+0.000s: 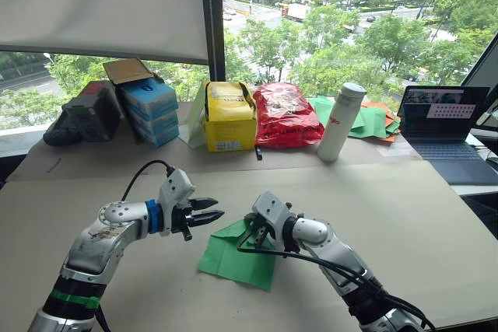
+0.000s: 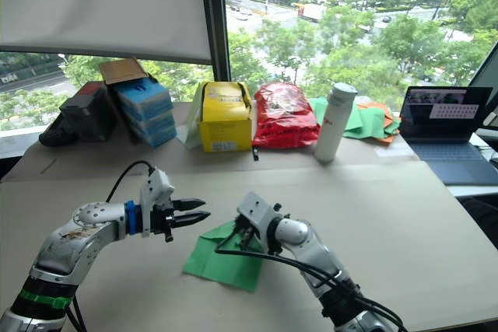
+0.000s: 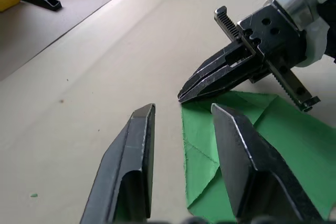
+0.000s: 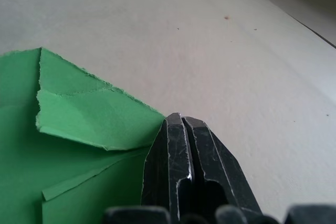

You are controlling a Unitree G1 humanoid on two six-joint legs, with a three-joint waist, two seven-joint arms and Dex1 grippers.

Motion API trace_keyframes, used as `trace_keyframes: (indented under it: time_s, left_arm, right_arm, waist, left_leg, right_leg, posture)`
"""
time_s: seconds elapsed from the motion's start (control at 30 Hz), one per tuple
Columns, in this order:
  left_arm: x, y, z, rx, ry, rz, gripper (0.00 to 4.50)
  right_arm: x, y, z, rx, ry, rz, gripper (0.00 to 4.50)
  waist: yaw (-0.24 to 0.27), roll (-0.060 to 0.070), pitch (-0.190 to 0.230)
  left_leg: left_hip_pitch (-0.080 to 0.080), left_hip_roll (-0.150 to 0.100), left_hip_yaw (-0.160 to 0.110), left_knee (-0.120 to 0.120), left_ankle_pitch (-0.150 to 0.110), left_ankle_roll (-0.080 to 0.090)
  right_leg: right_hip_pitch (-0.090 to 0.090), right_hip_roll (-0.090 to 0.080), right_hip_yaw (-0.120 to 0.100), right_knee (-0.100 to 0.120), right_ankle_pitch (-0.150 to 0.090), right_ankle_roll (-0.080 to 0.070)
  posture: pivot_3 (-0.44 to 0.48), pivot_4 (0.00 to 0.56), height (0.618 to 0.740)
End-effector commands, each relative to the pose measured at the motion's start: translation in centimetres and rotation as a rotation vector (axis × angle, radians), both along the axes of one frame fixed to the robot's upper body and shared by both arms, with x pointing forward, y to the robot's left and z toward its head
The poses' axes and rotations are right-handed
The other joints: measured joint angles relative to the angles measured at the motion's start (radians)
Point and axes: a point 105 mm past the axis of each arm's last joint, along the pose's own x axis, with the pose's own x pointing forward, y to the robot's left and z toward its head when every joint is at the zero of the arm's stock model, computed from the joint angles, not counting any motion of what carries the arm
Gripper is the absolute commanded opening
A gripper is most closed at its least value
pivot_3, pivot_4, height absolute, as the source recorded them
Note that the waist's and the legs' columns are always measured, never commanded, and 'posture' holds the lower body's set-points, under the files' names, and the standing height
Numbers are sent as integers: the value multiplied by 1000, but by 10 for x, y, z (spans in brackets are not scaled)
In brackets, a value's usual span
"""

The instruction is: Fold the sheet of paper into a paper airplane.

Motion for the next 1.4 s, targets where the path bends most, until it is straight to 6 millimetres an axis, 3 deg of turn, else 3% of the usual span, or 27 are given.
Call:
trace_keyframes:
  time_s: [0.03, 0.07, 0.33, 0.67, 0.83, 1.2, 1.4]
  left_arm:
    - [9, -10, -8, 46, 2, 11, 287]
    - [10, -15, -12, 68, 3, -2, 14]
    - [15, -35, -35, 155, 5, -23, 14]
    - [26, -43, -52, 209, 15, 13, 14]
    - [21, -47, -65, 235, 46, -16, 14]
    - [11, -42, -97, 355, 105, -35, 14]
    - [3, -34, -102, 356, 128, -32, 14]
  right_arm:
    - [-8, -9, -30, -122, 119, -12, 0]
    - [-9, -9, -32, -140, 131, -10, 0]
    - [-9, -9, -31, -189, 137, -26, 0]
    - [-11, -6, -30, -185, 125, -9, 0]
    - [-11, -4, -28, -176, 117, -8, 0]
    - [-10, -2, -27, -171, 112, -10, 0]
    - [-11, -1, -27, -170, 111, -9, 0]
  waist:
    - [0, 0, 0]
    - [2, 0, 0]
    - [2, 0, 0]
    - [3, 0, 0]
    - [4, -1, -1]
    - [9, 0, -7]
    - [4, -1, -11]
  left_leg:
    - [0, 0, 0, 0, 0, 0]
    - [0, 0, 0, 0, 0, -1]
    - [0, 0, 0, 0, 0, 0]
    - [0, 0, 0, 0, 0, 1]
    - [0, 0, 0, 0, 0, 1]
    - [4, 0, 0, 0, -4, 6]
    - [6, 0, 0, -2, -4, 6]
  right_leg:
    - [0, 0, 0, 0, 0, 0]
    - [0, 1, 0, 0, 0, 0]
    - [-1, 1, 1, 0, 0, 0]
    - [0, 1, 1, 0, 0, 0]
    - [0, 1, 1, 0, 0, 0]
    - [3, 1, 2, 1, 0, 0]
    - [3, 0, 4, 0, 0, 0]
  posture:
    - [0, 150, 740]
    - [0, 150, 740]
    - [0, 150, 740]
    - [0, 150, 740]
    - [0, 150, 740]
    - [0, 150, 740]
    - [0, 150, 740]
